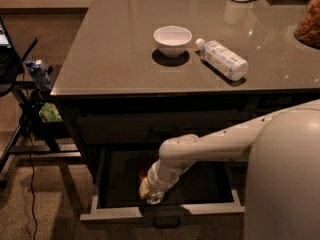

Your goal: Place coke can into middle drawer

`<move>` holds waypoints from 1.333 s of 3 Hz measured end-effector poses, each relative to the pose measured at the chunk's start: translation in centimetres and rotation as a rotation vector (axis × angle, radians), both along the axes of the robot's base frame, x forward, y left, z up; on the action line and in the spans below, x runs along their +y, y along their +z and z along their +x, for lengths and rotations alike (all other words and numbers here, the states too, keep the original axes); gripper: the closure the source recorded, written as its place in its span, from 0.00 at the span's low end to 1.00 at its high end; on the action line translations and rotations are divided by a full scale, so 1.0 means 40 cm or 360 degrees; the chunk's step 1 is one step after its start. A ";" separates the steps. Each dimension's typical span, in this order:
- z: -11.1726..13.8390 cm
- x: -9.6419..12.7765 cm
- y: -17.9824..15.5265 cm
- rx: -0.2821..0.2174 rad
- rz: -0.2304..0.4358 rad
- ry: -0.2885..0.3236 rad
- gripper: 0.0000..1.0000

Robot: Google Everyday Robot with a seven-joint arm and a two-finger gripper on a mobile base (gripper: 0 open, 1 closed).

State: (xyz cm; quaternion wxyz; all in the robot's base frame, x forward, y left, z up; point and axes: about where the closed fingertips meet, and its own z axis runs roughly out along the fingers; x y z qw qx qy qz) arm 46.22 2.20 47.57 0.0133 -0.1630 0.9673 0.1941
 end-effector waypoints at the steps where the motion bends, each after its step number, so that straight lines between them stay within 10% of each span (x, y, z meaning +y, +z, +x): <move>1: 0.001 -0.009 -0.093 0.0055 0.0064 -0.0065 1.00; 4: 0.042 0.002 -0.203 0.0050 0.0147 -0.0072 1.00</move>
Offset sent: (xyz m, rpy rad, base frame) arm 0.0229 -0.0113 -0.0889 0.1075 0.0279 -0.0533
